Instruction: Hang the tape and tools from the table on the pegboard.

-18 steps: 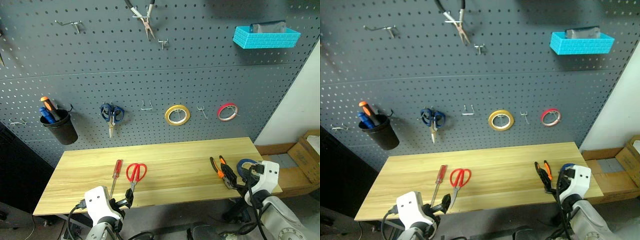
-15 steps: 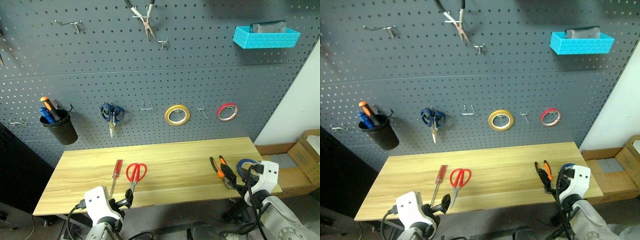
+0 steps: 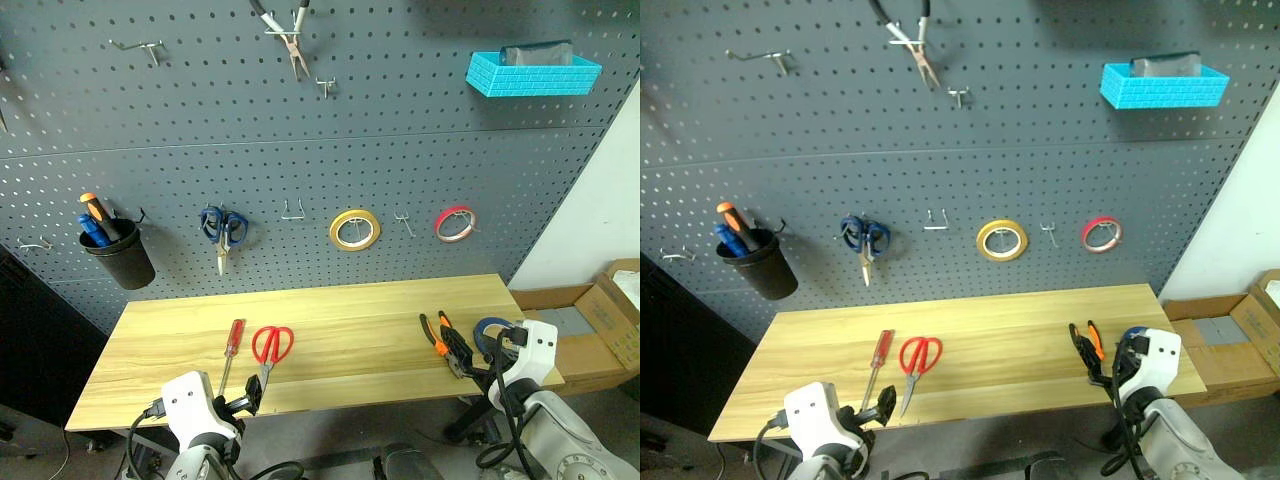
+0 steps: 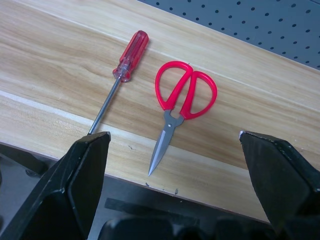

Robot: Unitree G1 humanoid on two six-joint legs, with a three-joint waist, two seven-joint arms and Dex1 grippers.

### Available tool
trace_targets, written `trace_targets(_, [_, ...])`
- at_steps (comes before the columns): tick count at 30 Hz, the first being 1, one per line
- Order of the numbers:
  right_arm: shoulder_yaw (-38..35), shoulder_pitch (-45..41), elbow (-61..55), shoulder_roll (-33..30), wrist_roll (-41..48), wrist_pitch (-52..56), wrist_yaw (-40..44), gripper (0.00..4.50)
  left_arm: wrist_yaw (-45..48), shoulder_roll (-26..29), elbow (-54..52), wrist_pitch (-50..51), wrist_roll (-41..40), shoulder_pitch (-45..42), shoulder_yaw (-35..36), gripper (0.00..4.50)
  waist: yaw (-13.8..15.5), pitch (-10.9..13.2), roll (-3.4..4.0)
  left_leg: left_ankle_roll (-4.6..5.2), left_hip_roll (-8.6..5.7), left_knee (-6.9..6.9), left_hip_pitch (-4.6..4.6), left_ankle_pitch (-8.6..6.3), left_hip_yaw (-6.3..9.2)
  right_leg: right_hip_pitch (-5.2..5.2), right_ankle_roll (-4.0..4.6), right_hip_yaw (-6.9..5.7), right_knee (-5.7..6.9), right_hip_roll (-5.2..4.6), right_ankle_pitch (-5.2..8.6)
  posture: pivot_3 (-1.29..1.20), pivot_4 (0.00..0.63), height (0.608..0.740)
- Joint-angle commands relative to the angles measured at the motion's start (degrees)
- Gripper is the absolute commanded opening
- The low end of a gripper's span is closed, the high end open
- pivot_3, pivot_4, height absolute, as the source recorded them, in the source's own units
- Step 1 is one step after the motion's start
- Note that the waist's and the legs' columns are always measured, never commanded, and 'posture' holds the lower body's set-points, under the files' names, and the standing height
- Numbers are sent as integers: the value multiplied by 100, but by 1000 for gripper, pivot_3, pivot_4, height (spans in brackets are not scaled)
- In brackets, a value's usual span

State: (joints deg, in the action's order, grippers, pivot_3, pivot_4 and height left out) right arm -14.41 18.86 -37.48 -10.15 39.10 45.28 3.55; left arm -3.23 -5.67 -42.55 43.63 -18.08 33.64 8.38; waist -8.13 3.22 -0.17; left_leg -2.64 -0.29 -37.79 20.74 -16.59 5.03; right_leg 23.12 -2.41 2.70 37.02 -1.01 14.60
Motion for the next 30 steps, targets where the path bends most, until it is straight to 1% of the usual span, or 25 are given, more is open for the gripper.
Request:
trace_targets(1, [14, -16, -128, -38, -15, -160, 62, 4500, 10, 27, -253, -27, -120, -27, 50, 4433, 0, 0, 0, 0, 0, 0, 0, 0, 0, 0, 0, 0, 0, 0, 0, -160, 24, 740])
trace_targets(14, [129, 190, -184, -42, -53, -273, 109, 4500, -1, 24, -252, -62, -56, 16, -72, 4433, 1, -1, 2, 0, 0, 0, 0, -1, 0, 0, 0, 0, 0, 0, 1, -152, 21, 740])
trace_targets(17, [62, 243, 4, -123, -83, -363, 246, 4500, 15, -9, -209, -102, -42, 0, -249, 4433, 4, 0, 1, 0, 0, 0, 1, -2, -1, 0, 0, 1, 0, 0, 2, -153, 21, 740])
trace_targets(18, [37, 221, 115, -189, -157, -415, 302, 4500, -28, -7, -222, -146, 35, -13, -323, 4433, 4, 0, -1, 0, 0, 0, 1, -2, -1, 0, -1, 1, -1, 0, 2, -155, 21, 740])
trace_targets(20, [51, 87, 444, -495, -472, -657, 537, 4500, -30, 227, -374, -182, 224, -202, -372, 4433, 0, 4, -6, 0, -1, -1, 0, -2, -3, 1, -1, 2, -4, -3, 2, -157, 28, 740])
trace_targets(22, [175, -124, 919, -944, -1025, -1045, 782, 4500, 22, 560, -648, -25, 319, -575, -442, 4433, -1, 19, -11, 0, -3, -3, -4, -2, -4, 1, -1, 1, -3, -3, 2, -163, 30, 740])
trace_targets(24, [329, -369, 1433, -1257, -1444, -1346, 954, 4500, 1, 792, -899, 309, 345, -1081, -689, 4433, -2, 27, -14, 0, -1, -5, -7, -2, -7, -1, -1, 0, 0, -3, 1, -175, 36, 740])
trace_targets(25, [398, -486, 1668, -1335, -1601, -1483, 1007, 4500, 205, 985, -368, 203, 343, -1520, -624, 4433, 0, 28, -12, 0, -2, -6, -9, -1, -7, -5, -1, 0, 0, -2, 1, -175, 36, 740])
trace_targets(26, [450, -606, 1903, -1375, -1730, -1608, 1046, 4500, 560, 1272, 692, -183, 376, -2038, -459, 4433, 17, 29, -4, 0, -4, -6, -9, -1, -8, -15, -3, 1, 0, -2, 0, -181, 39, 740])
trace_targets(27, [478, -679, 2053, -1384, -1824, -1704, 1078, 4500, 824, 1481, 1473, -488, 395, -2379, -322, 4433, 27, 24, 7, 1, -8, -5, -17, 0, -6, -63, -5, 1, -2, -2, -1, -189, 41, 740])
trace_targets(28, [562, -969, 2491, -1447, -2029, -1853, 1100, 4500, 1126, 1644, 2208, -573, 424, -3112, -489, 4433, 11, 24, 14, 2, -9, -5, -52, 0, -1, -81, -3, -5, -2, -1, 0, -201, 49, 740])
trace_targets(29, [623, -1248, 2891, -1500, -2207, -1956, 1101, 4500, 1451, 1804, 2744, -668, 504, -3718, -789, 4433, -7, 56, 6, 2, -5, 4, -83, -1, -8, -97, 1, -2, -3, 4, 3, -210, 55, 740])
trace_targets(30, [663, -1495, 3230, -1553, -2342, -2025, 1114, 4500, 1730, 1845, 3191, -825, 542, -4231, -1036, 4433, -29, 97, 1, 2, -4, 0, -101, -1, -4, -109, 6, -6, -1, 6, 6, -212, 62, 740])
